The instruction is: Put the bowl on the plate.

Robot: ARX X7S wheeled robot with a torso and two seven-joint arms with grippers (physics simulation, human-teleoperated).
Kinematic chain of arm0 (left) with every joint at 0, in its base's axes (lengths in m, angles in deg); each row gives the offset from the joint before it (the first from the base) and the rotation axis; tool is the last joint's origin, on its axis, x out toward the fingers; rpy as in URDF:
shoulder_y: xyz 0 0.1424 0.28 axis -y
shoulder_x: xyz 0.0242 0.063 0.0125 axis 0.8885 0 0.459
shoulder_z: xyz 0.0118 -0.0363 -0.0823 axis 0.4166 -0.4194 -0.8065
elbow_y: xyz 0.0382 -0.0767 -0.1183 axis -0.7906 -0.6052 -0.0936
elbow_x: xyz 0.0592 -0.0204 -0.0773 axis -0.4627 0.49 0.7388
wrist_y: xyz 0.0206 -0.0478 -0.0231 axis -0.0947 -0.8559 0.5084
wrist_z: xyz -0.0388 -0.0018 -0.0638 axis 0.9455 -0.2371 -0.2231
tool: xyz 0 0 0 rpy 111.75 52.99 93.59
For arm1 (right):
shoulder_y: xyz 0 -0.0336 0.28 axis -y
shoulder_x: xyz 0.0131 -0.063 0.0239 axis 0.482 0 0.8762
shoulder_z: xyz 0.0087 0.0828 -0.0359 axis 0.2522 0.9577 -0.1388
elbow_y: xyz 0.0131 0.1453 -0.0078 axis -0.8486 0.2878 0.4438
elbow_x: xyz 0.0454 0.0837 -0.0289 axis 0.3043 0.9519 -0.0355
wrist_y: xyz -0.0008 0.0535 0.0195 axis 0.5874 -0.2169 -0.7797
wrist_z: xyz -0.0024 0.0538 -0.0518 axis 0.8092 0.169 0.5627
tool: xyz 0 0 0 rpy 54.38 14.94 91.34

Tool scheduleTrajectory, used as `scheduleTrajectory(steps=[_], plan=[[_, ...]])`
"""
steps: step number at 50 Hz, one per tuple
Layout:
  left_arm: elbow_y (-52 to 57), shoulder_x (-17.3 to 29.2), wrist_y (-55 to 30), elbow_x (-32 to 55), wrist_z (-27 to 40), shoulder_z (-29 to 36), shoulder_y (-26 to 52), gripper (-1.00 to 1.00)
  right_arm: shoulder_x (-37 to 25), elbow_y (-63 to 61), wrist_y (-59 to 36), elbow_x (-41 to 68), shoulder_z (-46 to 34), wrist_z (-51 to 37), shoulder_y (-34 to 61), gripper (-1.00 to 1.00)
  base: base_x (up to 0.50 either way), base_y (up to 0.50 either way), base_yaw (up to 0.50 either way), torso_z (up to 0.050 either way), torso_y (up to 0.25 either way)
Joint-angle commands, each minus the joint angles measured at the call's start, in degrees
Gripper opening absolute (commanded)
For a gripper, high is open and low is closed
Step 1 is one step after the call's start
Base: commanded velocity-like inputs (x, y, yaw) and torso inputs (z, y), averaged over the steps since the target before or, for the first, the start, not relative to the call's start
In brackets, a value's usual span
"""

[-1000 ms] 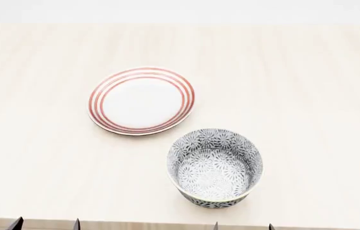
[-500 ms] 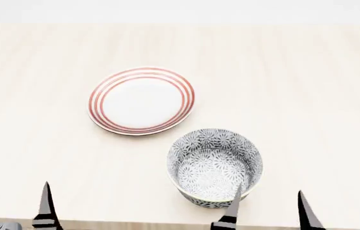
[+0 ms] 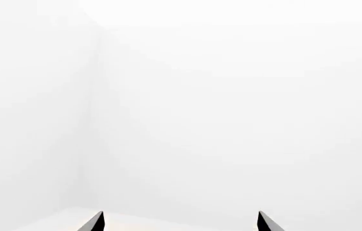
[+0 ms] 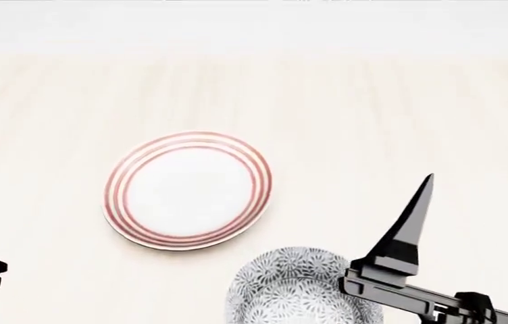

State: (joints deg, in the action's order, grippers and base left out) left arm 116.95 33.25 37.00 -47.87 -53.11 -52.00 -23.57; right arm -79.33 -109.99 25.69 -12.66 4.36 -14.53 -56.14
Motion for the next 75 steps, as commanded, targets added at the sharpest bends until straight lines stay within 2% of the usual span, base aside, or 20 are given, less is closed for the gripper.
scheduleTrajectory(steps=[1, 11, 15, 16, 19, 20, 23, 24, 31, 39, 46, 52, 75], plan=[[1.4, -0.3, 0.0, -0.7, 0.1, -1.2, 0.0, 1.0, 0.1, -1.1, 0.9, -0.1, 0.9, 0.2, 0.0, 1.0, 0.5, -0.01, 0.0, 0.0, 0.0], [0.6, 0.1, 0.0, -0.4, 0.4, -0.3, -0.3, 1.0, -0.9, -1.5, -0.1, -0.8, -0.3, -0.9, 0.1, 1.0, 0.49, -0.01, 0.0, 0.0, 0.0], [-0.5, -0.1, -4.8, 1.7, -0.2, 1.7, -0.5, 1.0, -1.2, -1.3, 0.4, -1.1, -0.8, -0.9, -0.2, 1.0, 0.0, 0.0, 0.0, 0.0, 0.0], [-1.4, -0.3, -8.7, 2.7, -0.4, 3.1, -0.3, 1.0, -1.4, -1.2, 0.4, -1.0, -0.9, -0.9, -0.2, 1.0, 0.0, 0.0, 0.0, 0.0, 0.0], [-3.6, -0.9, -13.0, 4.8, -0.8, 4.5, 0.3, 1.0, -1.6, -1.3, 0.2, -1.0, -1.2, -1.0, -0.3, 1.0, 0.0, 0.0, 0.0, 0.0, 0.0], [-4.9, -0.9, -16.5, 4.4, -0.6, 6.8, 1.0, 1.0, -1.7, -1.5, 0.1, -0.9, -1.3, -1.0, -0.3, 1.0, 0.0, 0.0, 0.0, 0.0, 0.0], [-5.6, -1.1, -19.7, 5.2, -1.5, 9.7, 1.3, 1.0, -1.9, -1.5, 0.0, -0.7, -1.5, -1.2, -0.4, 1.0, 0.0, 0.0, 0.0, 0.0, 0.0], [-6.4, -2.2, -23.4, 7.6, -2.2, 10.6, 2.0, 1.0, -2.0, -1.5, 0.0, -0.7, -1.6, -1.2, -0.5, 1.0, 0.0, 0.0, 0.0, 0.0, 0.0], [-7.5, -3.8, -31.5, 13.5, -4.6, 14.4, 3.5, 1.0, -2.4, -1.5, 0.1, -0.4, -1.9, -1.5, -0.5, 1.0, 0.0, 0.0, 0.0, 0.0, 0.0], [-7.8, -5.3, -37.8, 18.8, -5.1, 16.2, 6.5, 1.0, -2.9, -1.3, 0.1, -0.2, -2.4, -1.8, -0.7, 1.0, 0.0, 0.0, 0.0, 0.0, 0.0], [-8.4, -7.6, -44.9, 27.1, -3.2, 14.3, 10.1, 1.0, -3.4, -1.6, -0.1, 0.1, -2.5, -2.1, -0.6, 1.0, 0.0, 0.0, 0.0, 0.0, 0.0], [-8.0, -7.7, -46.8, 33.1, 0.5, 14.8, 11.8, 1.0, -3.7, -1.2, 0.2, 0.2, -2.6, -2.4, -0.6, 1.0, 0.0, 0.0, 0.0, 0.0, 0.0], [-11.5, -6.7, -46.7, 44.7, 6.5, 15.8, 14.2, 1.0, -4.5, -0.5, 1.0, 0.6, -3.4, -3.1, -0.8, 1.0, 0.0, 0.0, 0.0, 0.0, 0.0]])
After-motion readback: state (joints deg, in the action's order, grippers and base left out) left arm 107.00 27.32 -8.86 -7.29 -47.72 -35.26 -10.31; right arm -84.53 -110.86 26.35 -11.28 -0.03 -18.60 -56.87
